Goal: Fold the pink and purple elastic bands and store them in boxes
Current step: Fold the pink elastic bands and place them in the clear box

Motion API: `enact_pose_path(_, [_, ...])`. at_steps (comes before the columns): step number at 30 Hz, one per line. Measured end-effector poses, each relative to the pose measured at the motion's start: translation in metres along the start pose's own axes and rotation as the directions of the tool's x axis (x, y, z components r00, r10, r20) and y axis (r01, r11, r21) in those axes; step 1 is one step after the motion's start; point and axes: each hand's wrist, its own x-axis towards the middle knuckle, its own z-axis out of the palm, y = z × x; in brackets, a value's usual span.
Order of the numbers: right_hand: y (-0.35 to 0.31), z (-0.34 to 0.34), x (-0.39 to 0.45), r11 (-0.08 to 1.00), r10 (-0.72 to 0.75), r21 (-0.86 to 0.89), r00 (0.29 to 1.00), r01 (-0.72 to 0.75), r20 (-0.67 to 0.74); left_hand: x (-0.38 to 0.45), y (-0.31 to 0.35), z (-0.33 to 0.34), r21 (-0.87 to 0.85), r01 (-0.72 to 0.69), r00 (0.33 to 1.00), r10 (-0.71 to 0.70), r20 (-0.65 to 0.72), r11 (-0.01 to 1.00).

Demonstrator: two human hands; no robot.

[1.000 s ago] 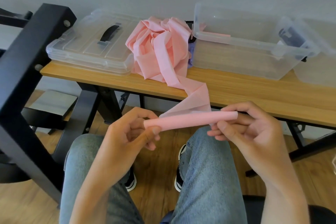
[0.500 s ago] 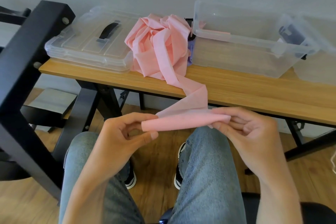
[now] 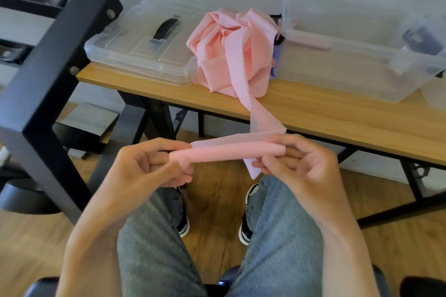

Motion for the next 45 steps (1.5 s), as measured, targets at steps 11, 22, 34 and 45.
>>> enact_pose_path(11, [0.005,-0.005,0.006,0.982,0.014,-0.187,1.0,-0.01,0.017,0.008,-0.019,-0.012,0.298,-0.027,0.987,-0.021,0.158,0.954])
enact_pose_path(22, [-0.005,-0.008,0.007,0.951,-0.108,-0.275,0.983,0.145,0.146,0.022,-0.031,0.014,0.291,0.053,0.922,-0.158,0.353,0.955])
enact_pose_path(34, [-0.025,-0.016,-0.002,0.969,0.055,-0.247,0.954,0.02,0.295,0.044,-0.047,0.06,0.355,0.056,0.996,-0.029,-0.081,0.933])
enact_pose_path(45, [-0.02,-0.02,-0.003,0.968,0.107,-0.248,0.953,-0.035,0.283,0.039,-0.054,0.065,0.484,0.195,0.958,-0.059,-0.281,0.853])
